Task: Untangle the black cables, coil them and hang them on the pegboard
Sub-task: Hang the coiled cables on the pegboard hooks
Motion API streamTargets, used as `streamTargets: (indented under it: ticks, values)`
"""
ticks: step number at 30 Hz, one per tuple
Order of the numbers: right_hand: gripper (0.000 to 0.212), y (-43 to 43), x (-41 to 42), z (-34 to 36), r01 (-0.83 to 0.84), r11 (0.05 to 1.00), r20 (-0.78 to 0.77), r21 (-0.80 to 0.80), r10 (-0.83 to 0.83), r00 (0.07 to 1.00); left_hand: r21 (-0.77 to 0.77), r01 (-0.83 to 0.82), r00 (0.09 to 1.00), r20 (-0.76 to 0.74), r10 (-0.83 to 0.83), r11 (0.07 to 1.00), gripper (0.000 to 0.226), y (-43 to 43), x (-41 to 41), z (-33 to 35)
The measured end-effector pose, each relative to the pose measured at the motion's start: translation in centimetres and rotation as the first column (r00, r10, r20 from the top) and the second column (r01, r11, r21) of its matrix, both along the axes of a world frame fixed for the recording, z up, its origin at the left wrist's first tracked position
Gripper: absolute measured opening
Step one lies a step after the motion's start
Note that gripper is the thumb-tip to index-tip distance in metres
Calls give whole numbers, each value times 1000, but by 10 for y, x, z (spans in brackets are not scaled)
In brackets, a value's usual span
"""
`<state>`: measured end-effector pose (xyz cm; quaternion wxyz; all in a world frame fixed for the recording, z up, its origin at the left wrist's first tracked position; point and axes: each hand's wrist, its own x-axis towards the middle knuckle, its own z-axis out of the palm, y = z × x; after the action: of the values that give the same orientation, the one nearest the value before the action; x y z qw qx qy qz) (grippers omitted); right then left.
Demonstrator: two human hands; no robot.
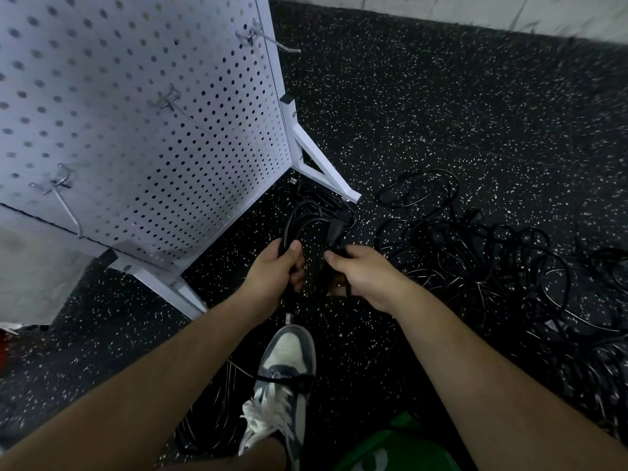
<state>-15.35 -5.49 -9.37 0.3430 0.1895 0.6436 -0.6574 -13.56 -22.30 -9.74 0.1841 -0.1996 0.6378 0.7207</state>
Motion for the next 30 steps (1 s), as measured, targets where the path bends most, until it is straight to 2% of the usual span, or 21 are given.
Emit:
streamTargets:
  ticks: [3,5,8,10,13,18,22,24,26,27,28,29,30]
  values:
    - [26,-2,0,-2,-7,973,-58,230,21,998,-54,-1,1000,-23,0,999,22,1,0,-1]
    - [28,-4,0,-3,15,961,-81,277,8,997,-99,-5,1000,-29,3,995,19,2,-1,0]
    - [18,-2,0,2,96,983,-71,155,-85,994,-247,2,1000,-16,-6,969,20,4,-4,4]
    - [16,0,1,10,176,984,-51,22,-175,983,-280,5,1000,-11,-8,960,26,6,-4,7]
    - [15,0,3,16,265,958,-27,-106,-269,963,-190,37,999,-20,-41,981,28,11,-4,12]
    - [11,-4,6,21,311,943,-101,-117,-323,941,39,221,974,-64,-218,975,19,11,-3,17]
    - [23,-9,10,17,233,971,-224,-49,-238,945,19,288,956,-60,-286,957,35,7,-2,14]
    - [18,-13,15,14,183,983,-267,-14,-180,947,-13,269,960,-69,-270,963,33,9,0,14]
    - [14,-13,16,11,161,983,-412,84,-113,904,-6,244,968,-57,-244,970,28,9,0,16]
    - [21,-12,15,7,182,965,-489,191,-68,870,21,244,968,-60,-243,969,26,9,0,17]
    - [37,-11,16,5,226,930,-522,290,-44,852,53,252,967,-61,-249,966,24,8,0,19]
    - [57,-9,16,3,252,913,-485,320,-70,872,91,262,965,-53,-258,961,24,7,1,21]
    - [74,-8,16,3,234,935,-380,266,-121,917,133,273,962,-41,-270,953,27,6,1,22]
